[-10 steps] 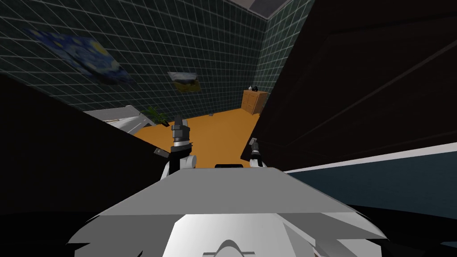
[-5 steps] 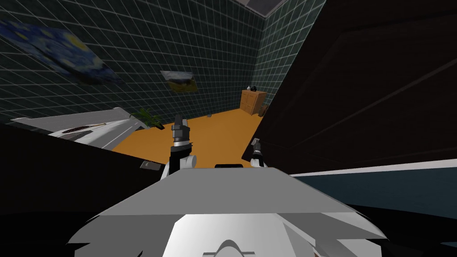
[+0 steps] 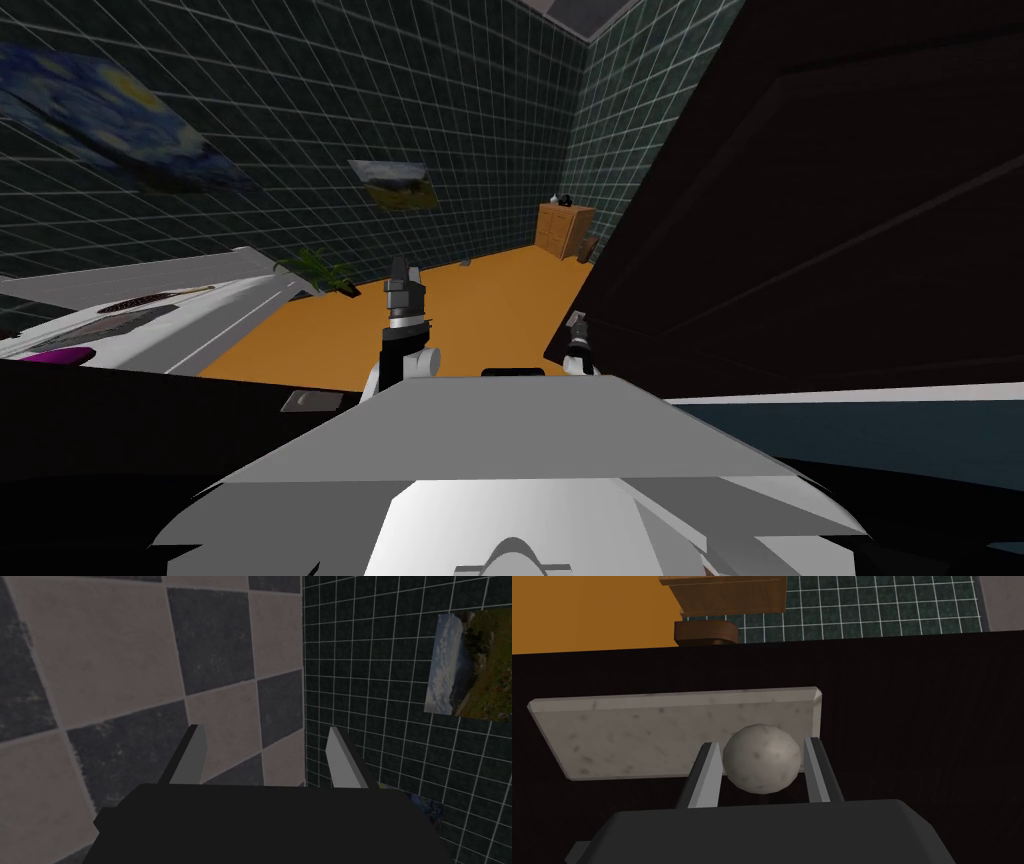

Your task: Push the door open

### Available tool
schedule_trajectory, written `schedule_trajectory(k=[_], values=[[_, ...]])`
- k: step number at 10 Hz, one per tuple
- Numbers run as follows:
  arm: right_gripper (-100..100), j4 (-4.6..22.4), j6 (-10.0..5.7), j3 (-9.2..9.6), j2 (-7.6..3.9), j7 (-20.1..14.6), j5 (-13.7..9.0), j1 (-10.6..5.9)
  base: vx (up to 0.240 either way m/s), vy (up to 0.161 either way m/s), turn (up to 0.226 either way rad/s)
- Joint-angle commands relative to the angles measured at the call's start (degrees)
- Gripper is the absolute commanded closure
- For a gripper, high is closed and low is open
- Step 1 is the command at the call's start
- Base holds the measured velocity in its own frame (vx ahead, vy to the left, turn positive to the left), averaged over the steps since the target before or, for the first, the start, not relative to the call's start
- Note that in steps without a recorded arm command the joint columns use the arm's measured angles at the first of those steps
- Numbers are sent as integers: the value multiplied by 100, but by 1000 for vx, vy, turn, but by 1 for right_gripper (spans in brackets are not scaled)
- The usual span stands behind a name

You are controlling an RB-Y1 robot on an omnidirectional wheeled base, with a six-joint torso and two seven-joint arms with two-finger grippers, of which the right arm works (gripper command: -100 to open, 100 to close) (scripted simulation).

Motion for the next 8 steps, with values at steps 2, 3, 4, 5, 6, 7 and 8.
schedule_trajectory(k=[2,3,4,5,6,7,8], values=[[100,7,-35,-172,-64,59,-98,-23,204,24,-48],[100,7,-37,-237,-76,82,-137,-19,229,8,-60],[100,6,-40,-337,-89,119,-197,-14,234,20,-59],[100,6,-42,-404,-94,144,-237,-11,244,7,-59],[100,6,-42,-404,-94,144,-237,-11,167,-19,-37],[100,6,-46,-529,-98,190,-313,-4,187,-19,-44],[100,5,-47,-583,-96,210,-345,-1,233,6,-60]])
